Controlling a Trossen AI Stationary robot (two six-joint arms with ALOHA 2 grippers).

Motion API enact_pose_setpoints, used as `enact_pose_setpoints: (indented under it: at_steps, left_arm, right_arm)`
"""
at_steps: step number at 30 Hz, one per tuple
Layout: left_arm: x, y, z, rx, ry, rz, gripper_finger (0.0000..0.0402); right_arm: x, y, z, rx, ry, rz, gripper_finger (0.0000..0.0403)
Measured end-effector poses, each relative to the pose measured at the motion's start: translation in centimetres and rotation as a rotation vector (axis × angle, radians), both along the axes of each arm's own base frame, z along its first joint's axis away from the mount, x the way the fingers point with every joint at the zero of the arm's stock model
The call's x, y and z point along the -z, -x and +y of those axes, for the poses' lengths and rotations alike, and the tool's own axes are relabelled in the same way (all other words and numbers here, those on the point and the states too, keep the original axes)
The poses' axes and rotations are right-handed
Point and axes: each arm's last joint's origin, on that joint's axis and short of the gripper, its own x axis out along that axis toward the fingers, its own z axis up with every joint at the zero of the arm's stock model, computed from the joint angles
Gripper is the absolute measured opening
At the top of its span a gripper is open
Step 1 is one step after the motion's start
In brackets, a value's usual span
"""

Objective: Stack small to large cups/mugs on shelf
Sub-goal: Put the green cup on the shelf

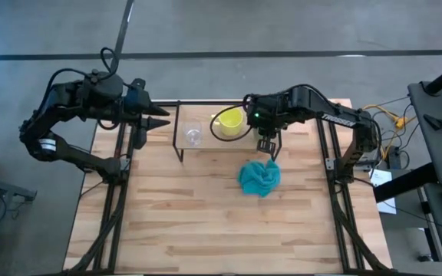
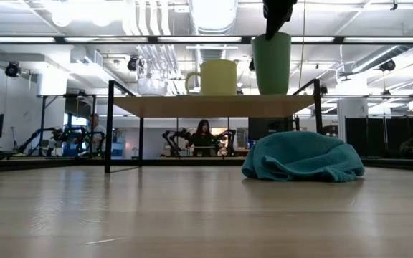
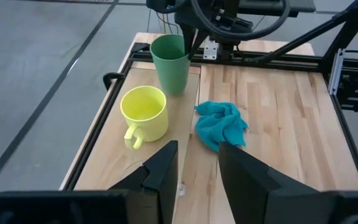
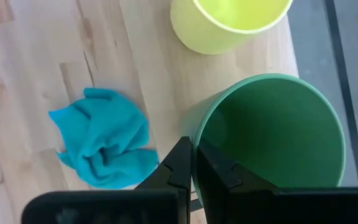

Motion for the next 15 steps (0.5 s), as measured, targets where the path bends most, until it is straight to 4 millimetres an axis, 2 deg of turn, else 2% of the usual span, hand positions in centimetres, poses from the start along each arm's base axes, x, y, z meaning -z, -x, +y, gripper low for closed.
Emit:
enact_pose_setpoints:
  at_steps: [15]
  left_arm:
    - [-0.16, -0.07, 0.01, 0.000, -0.002, -0.019, 0.0102]
  right_arm:
    - [0.28, 0.04, -0.61, -0.022, -0.062, 0.002, 0.0011]
